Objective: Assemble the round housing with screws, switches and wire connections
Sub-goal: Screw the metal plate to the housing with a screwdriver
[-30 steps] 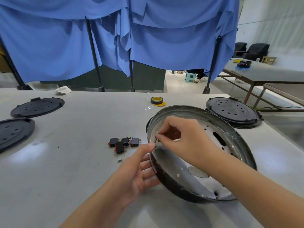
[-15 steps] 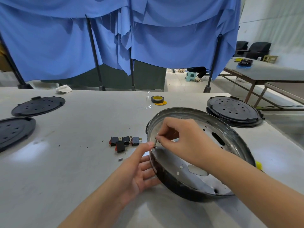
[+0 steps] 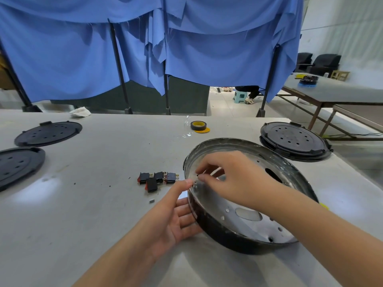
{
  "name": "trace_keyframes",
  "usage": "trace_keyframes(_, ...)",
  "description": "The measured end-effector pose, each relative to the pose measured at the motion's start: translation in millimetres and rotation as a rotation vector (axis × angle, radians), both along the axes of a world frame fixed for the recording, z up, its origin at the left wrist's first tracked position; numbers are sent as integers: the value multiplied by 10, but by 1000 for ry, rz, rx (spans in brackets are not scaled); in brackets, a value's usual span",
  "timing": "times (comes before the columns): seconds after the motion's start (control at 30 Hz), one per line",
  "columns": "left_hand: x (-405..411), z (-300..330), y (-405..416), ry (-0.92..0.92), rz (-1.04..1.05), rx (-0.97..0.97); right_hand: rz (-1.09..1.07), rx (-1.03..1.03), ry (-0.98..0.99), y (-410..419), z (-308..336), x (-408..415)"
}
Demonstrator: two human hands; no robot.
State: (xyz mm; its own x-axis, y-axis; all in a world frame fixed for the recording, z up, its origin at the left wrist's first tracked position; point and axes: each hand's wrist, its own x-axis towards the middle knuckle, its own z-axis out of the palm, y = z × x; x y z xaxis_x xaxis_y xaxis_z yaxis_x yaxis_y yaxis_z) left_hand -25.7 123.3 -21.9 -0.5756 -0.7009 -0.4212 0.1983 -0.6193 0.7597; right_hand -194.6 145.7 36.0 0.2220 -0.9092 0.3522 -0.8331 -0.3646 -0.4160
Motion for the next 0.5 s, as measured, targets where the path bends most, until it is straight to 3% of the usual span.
trace_keyframes(0.17, 11, -8, -13, -18, -2, 27, -147, 51, -7, 15, 145, -243)
trace_keyframes(0.33, 23, -26, -48, -28, 1, 36, -448, 78, 19, 70, 253, -826)
trace_keyframes(0.43, 28, -46, -76, -24, -4, 58, -664, 244, 137, 147, 209, -1200)
trace_keyframes(0.5, 33, -43, -90, -18, -8, 75, -740, 413, 106, 209, 152, -1396)
